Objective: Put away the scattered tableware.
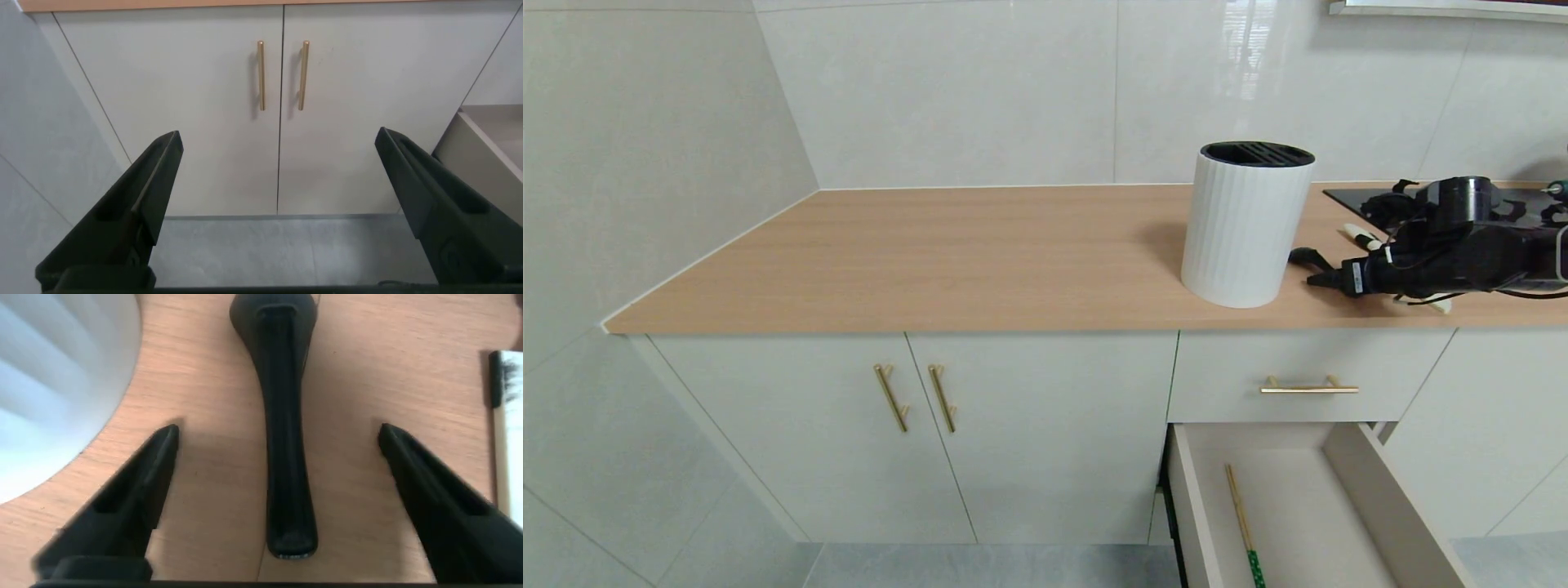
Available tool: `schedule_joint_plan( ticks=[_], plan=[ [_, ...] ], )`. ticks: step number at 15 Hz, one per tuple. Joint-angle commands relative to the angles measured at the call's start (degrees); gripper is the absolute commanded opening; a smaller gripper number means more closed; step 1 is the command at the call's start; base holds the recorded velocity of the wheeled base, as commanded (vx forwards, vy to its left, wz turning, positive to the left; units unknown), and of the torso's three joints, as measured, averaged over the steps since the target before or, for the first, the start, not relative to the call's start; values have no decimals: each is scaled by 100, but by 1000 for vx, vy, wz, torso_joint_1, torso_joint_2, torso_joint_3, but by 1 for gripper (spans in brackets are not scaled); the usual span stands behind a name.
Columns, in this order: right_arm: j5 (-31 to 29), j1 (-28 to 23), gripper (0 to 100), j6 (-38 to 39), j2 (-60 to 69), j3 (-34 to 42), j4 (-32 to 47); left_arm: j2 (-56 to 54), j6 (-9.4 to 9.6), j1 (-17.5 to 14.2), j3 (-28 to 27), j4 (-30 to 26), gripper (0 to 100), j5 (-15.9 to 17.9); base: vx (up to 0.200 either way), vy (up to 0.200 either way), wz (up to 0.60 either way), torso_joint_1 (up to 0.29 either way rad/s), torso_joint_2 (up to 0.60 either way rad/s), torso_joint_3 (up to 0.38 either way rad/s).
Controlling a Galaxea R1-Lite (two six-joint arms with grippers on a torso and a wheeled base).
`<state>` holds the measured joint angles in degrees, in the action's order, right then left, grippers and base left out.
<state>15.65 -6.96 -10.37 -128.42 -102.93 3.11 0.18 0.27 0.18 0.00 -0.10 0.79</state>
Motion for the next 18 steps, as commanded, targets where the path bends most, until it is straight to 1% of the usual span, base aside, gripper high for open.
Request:
schedule_joint_plan(
  ticks=[1,7,8,9,11,13,14,18],
  plan=[
    [8,2,0,0,-34,-17,23,8,0,-1,0,1,100,0,0,0,0,0,0,0],
    [-1,11,0,0,-17,1,23,8,0,-1,0,1,100,0,0,0,0,0,0,0],
    [-62,11,0,9,27,1,23,8,0,-1,0,1,100,0,0,0,0,0,0,0],
    [-247,11,0,35,141,36,32,8,0,-1,0,1,100,0,0,0,0,0,0,0],
    [-440,11,0,238,563,370,190,8,0,-1,0,1,100,0,0,0,0,0,0,0],
    [-458,2,0,950,1310,818,454,8,0,-1,0,1,100,0,0,0,0,0,0,0],
    [-431,2,0,1380,2242,1416,735,8,0,-1,0,1,100,0,0,0,0,0,0,0],
    [-555,54,0,1336,4123,3200,788,8,0,-1,0,1,100,0,0,0,0,0,0,0]
  ],
)
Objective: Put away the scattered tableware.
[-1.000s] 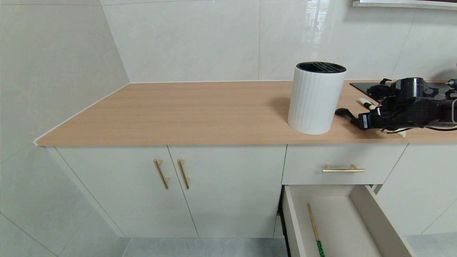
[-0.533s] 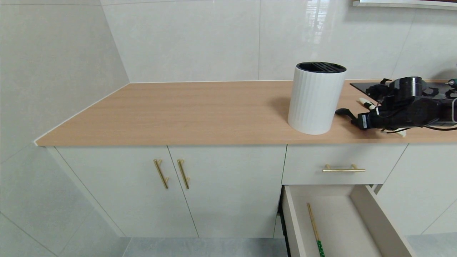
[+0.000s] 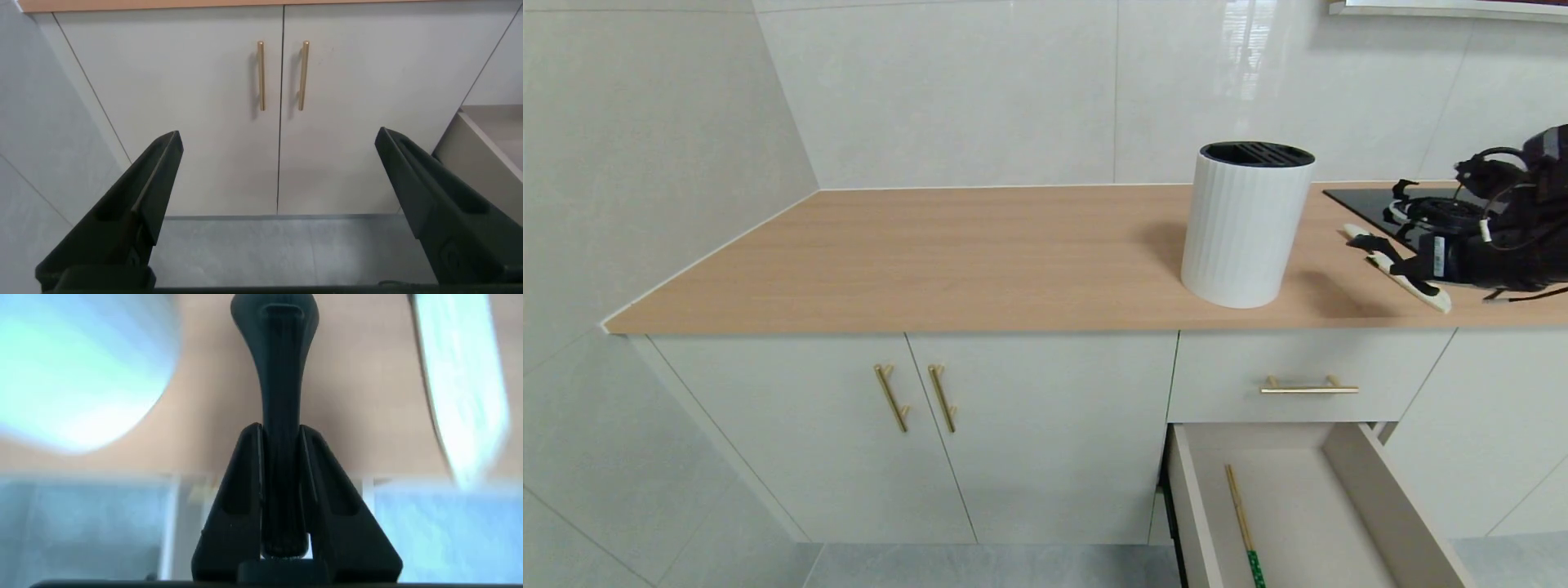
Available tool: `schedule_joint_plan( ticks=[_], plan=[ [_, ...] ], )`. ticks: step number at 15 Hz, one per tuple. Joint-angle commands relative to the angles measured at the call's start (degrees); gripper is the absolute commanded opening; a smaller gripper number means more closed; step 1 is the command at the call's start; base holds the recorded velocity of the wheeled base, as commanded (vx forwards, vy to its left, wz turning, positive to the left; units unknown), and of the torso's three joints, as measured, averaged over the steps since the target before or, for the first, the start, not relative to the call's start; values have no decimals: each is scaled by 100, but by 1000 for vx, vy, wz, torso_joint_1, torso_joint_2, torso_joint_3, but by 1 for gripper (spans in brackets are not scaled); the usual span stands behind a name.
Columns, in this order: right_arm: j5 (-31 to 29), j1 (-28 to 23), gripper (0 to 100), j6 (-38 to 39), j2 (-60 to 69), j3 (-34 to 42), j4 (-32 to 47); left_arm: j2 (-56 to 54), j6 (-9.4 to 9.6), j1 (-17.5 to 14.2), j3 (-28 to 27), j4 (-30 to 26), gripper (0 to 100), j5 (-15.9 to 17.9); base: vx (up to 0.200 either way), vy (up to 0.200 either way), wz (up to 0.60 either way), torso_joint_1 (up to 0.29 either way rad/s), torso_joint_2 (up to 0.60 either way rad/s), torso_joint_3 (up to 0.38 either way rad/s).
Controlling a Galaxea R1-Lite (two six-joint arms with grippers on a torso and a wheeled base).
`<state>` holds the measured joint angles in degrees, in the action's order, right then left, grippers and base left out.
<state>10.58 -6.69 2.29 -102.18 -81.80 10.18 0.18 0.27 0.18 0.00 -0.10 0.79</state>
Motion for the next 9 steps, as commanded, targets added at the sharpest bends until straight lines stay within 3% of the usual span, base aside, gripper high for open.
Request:
schedule_joint_plan(
  ticks=[1,5,9],
  plan=[
    [-47,19,0,61,1798,1447,81,8,0,-1,0,1,100,0,0,0,0,0,0,0],
    [-74,72,0,8,2264,2863,2,8,0,-1,0,1,100,0,0,0,0,0,0,0],
    [-390,124,0,-97,1622,2994,-25,8,0,-1,0,1,100,0,0,0,0,0,0,0]
  ],
)
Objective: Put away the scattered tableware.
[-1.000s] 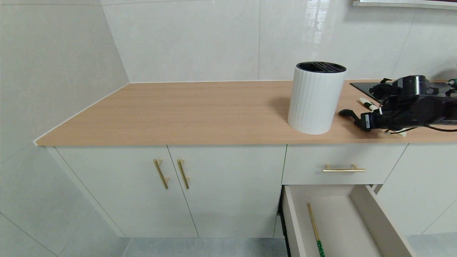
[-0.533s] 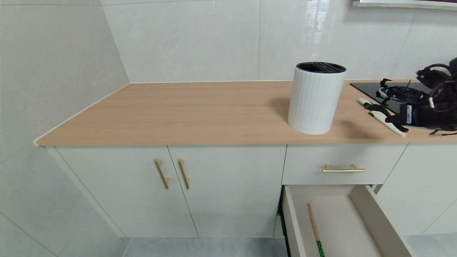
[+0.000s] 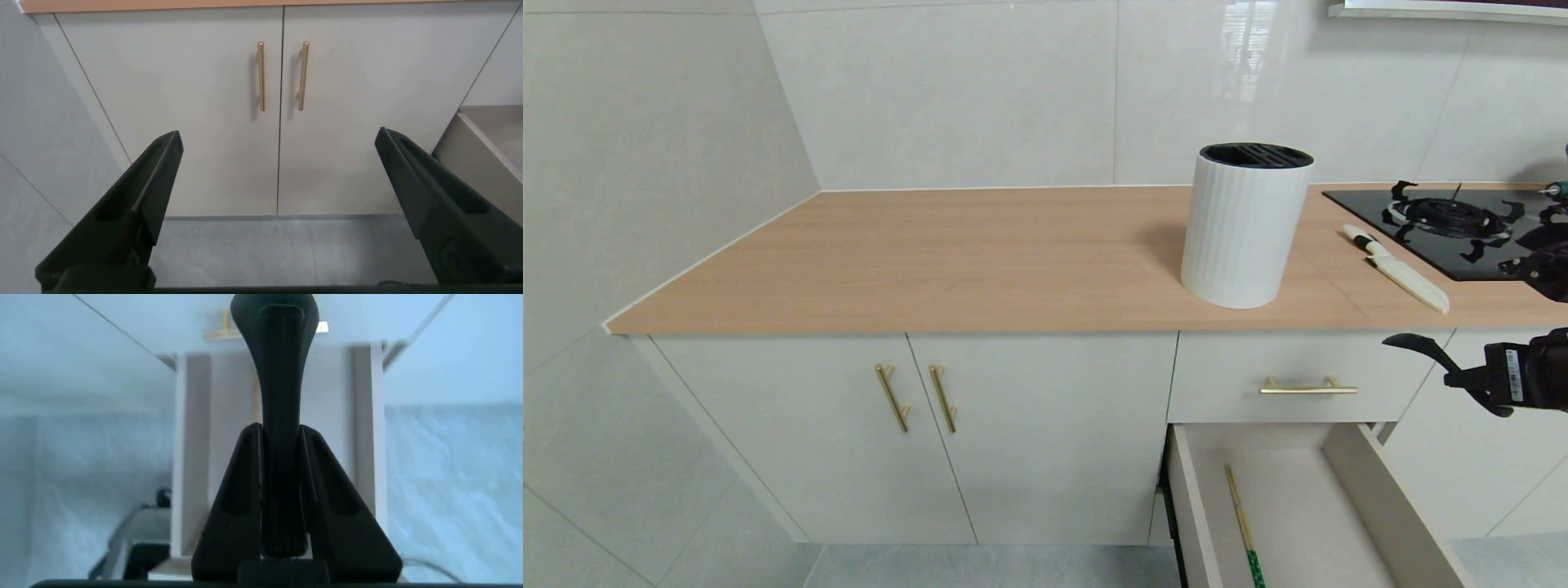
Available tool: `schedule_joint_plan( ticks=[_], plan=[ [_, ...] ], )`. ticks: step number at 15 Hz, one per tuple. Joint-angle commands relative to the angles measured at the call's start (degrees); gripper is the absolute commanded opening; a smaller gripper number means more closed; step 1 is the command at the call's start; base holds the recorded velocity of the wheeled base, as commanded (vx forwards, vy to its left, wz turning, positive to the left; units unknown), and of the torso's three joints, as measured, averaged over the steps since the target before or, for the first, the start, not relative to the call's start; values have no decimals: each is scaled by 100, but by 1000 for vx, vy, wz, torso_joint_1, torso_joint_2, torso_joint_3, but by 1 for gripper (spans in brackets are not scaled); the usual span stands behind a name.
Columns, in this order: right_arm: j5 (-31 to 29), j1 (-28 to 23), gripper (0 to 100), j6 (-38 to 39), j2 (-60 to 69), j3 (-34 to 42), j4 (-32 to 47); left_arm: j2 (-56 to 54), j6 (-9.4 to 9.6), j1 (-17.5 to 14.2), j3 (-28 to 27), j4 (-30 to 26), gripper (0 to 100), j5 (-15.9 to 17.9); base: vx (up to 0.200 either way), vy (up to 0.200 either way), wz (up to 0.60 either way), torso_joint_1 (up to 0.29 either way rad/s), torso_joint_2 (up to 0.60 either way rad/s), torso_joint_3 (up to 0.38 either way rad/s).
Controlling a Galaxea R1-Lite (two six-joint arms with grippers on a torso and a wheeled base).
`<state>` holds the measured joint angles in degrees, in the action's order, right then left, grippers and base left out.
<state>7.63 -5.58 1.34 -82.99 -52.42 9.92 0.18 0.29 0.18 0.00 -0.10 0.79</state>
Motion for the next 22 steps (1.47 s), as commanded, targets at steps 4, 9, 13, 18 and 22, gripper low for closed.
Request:
schedule_joint_plan(
  ticks=[4,9,13,18,22],
  plan=[
    [-192,101,0,-20,-393,179,-8,8,-3,-1,0,1,100,0,0,0,0,-26,53,31],
    [-192,128,0,-187,-393,355,-157,8,-3,-1,0,1,100,0,0,0,0,-177,420,237],
    [-192,207,0,-187,-455,382,-166,8,-3,-1,0,1,100,0,0,0,0,-185,469,276],
    [-209,216,0,-196,-648,382,-166,8,-3,-1,0,1,100,0,0,0,0,-159,456,291],
    [-464,216,0,-196,-991,540,-579,8,-3,-1,0,1,100,0,0,0,0,-85,257,173]
  ],
)
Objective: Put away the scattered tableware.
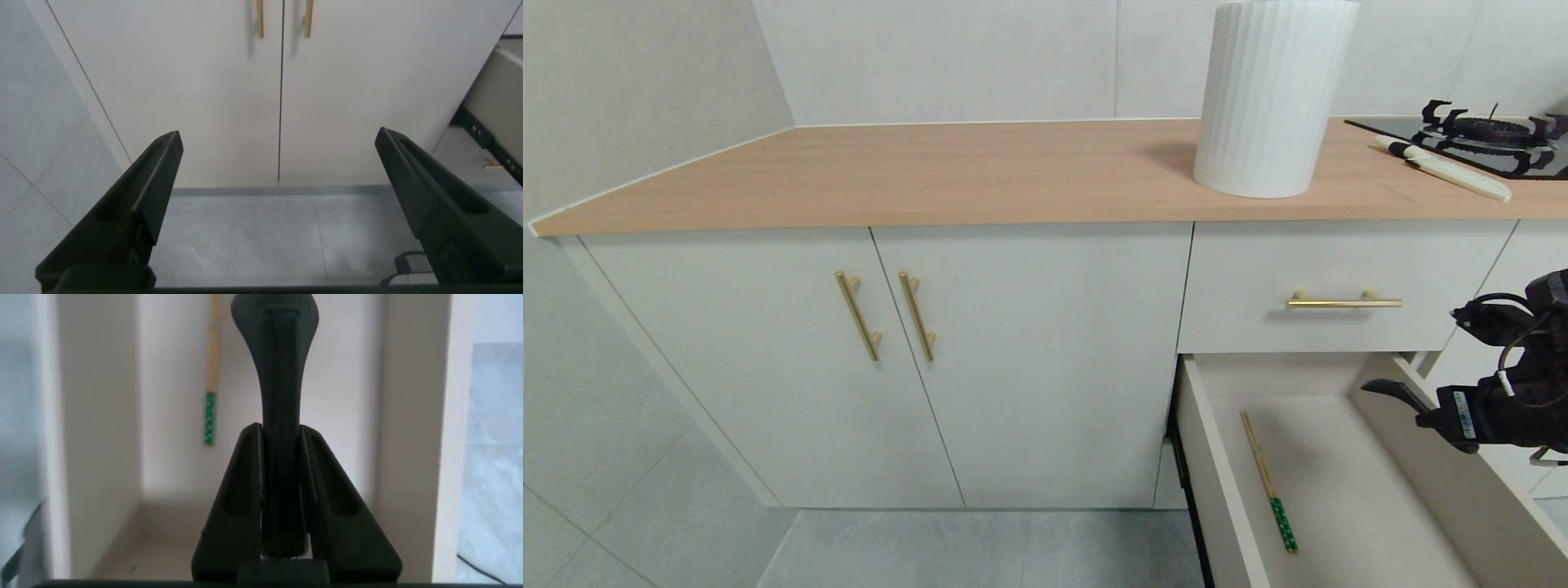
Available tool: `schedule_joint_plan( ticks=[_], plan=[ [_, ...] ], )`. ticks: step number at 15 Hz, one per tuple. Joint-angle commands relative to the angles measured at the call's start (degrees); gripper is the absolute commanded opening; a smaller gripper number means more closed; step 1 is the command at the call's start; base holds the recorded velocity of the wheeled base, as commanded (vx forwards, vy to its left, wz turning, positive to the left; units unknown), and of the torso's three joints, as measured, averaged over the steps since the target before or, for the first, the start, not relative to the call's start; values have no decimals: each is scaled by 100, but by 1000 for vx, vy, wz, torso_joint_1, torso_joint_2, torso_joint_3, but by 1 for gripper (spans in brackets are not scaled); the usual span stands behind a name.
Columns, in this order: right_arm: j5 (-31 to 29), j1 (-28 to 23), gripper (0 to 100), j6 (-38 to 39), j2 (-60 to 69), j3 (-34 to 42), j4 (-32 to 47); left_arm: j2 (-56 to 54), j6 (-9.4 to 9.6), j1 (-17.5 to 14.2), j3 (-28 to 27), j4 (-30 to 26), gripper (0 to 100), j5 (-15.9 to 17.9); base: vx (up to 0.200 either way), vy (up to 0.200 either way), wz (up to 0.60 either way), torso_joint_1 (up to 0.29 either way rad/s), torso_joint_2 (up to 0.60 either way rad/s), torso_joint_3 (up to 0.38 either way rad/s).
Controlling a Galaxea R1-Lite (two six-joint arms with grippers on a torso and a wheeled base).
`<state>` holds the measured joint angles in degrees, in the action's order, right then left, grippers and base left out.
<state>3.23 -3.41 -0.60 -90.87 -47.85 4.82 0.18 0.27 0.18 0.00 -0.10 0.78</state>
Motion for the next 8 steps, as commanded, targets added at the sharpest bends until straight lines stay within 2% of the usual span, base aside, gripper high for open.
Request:
schedule_joint_plan(
  ticks=[1,8],
  plan=[
    [-51,7,0,-2,-282,162,-279,8,0,-1,0,1,100,1,0,0,0,-17,51,41],
    [-209,139,0,-2,-748,241,-482,8,0,-1,0,1,100,1,0,0,0,0,0,0]
  ],
)
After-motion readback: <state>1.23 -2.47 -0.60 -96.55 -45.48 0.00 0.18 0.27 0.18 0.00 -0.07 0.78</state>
